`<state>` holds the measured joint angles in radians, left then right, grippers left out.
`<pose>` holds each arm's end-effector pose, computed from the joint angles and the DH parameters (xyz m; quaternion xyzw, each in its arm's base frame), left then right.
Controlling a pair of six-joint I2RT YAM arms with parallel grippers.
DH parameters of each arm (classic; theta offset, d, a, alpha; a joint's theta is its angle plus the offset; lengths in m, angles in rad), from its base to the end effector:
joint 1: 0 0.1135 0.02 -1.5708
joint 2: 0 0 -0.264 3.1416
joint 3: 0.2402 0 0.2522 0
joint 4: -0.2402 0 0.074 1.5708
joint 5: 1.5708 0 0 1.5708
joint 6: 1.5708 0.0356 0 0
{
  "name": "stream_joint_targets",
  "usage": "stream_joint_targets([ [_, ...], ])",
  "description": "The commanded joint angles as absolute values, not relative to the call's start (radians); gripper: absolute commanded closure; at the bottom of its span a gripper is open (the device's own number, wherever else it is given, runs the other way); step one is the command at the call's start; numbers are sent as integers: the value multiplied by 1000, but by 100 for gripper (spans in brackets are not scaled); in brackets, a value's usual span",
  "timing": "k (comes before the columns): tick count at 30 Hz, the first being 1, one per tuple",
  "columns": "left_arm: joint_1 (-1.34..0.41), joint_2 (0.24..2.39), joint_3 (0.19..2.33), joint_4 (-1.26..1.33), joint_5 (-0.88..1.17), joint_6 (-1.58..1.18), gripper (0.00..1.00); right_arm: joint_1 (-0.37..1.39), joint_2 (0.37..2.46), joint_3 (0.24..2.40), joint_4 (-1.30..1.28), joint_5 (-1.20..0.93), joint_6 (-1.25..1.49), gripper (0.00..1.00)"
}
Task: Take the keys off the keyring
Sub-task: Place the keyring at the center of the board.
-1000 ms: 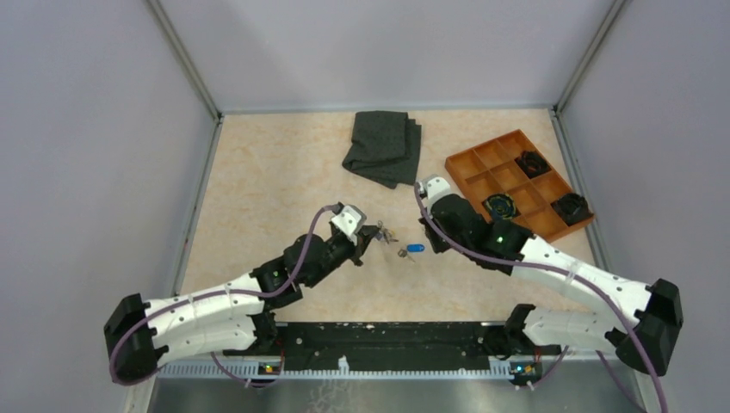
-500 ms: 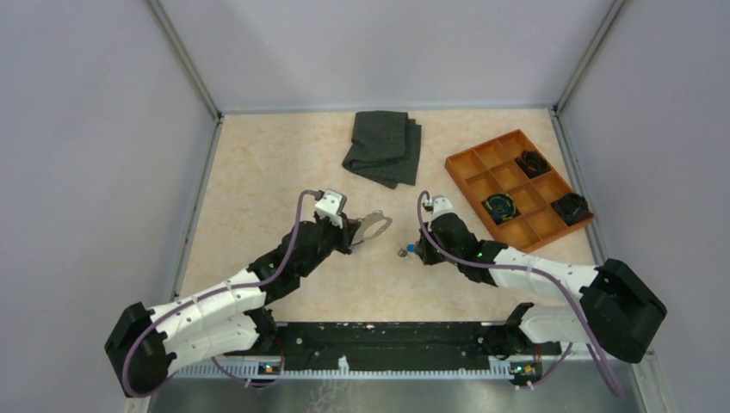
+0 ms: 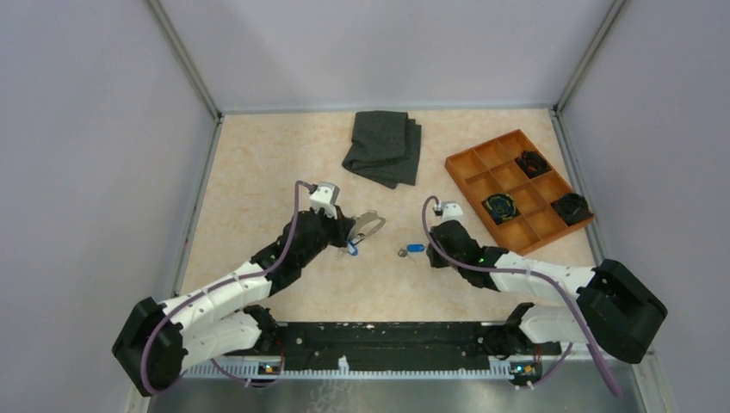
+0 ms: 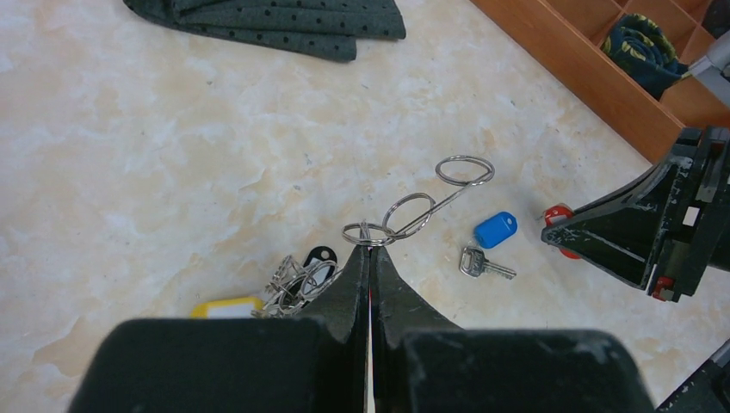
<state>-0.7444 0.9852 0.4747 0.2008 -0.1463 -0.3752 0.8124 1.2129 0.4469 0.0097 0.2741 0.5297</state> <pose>0.1662 -0.1460 0.2329 0.1055 0.7998 -0.2622 0.5296 0.1613 0.1563 0.1599 -0.0746 0.9082 0.1457 0.3853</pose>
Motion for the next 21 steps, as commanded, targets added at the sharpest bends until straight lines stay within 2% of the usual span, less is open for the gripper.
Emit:
stream_joint_targets([
  [1,-723,1002,490,241,-109,-408,100,799,1171,432,-17,353,555,94],
  [5,-698,1011,488,243,-86,-422,100,792,1156,422,-48,377,571,91],
  [8,-683,1017,490,239,-71,-430,100,792,1146,431,-64,381,577,82],
  [13,-657,1027,495,229,-41,-445,100,791,1102,468,-120,410,567,56],
  [19,-618,1055,510,208,-24,-477,100,792,977,546,-187,420,526,39],
  [21,-603,1067,517,203,-16,-490,99,791,943,588,-204,430,499,23],
])
